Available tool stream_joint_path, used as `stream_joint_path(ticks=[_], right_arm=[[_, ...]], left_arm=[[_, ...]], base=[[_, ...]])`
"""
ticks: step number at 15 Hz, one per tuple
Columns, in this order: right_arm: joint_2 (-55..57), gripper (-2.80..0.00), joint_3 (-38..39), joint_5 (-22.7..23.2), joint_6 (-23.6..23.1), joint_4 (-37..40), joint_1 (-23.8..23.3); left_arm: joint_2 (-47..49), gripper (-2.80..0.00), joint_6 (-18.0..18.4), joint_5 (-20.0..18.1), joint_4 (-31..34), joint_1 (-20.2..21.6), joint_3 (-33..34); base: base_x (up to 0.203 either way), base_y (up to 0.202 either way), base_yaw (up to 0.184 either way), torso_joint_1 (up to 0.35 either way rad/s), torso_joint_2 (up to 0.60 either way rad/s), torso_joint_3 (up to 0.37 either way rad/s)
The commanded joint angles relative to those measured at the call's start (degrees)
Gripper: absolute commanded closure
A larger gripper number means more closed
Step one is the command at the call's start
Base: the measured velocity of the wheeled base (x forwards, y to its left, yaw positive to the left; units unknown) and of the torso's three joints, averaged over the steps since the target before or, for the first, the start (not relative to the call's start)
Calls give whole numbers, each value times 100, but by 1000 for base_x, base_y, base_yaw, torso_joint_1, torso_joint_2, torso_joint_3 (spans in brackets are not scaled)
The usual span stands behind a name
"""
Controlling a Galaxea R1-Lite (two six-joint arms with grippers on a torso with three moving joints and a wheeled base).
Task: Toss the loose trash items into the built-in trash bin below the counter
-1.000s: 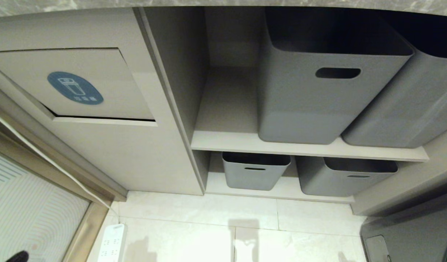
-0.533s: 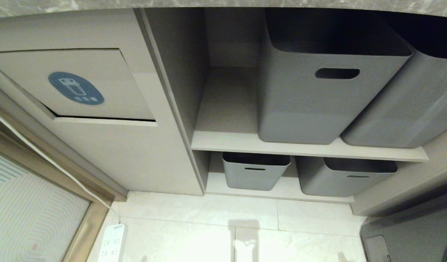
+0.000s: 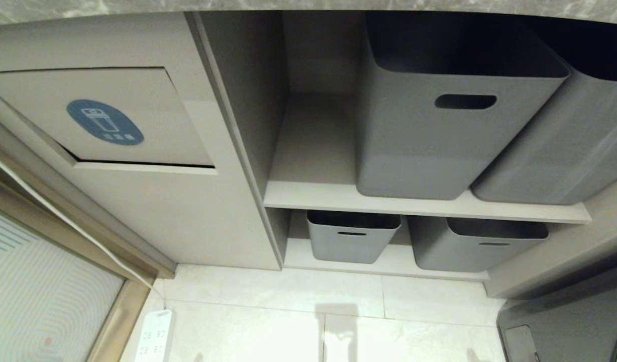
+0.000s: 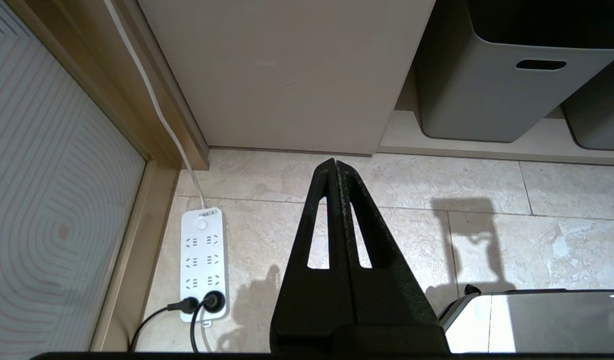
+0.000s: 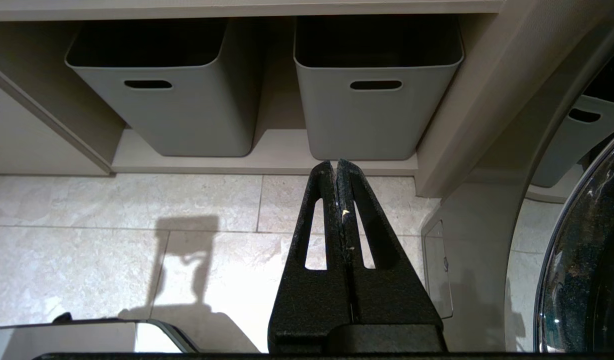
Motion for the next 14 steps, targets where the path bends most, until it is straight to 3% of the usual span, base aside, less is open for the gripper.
stream_joint_path(ticks=[1,5,14], right_arm=[[5,0,9,-1,1,-2,2],[5,0,9,-1,1,-2,2],[5,0,9,-10,10,-2,2]], left_arm=[[27,0,45,-9,9,0,20],[27,0,424,-63,-23,0,20],[27,0,530,-133,-32,0,20]], base=[[0,0,0,0,0,0],[0,0,0,2,4,84],[0,0,0,3,3,203]])
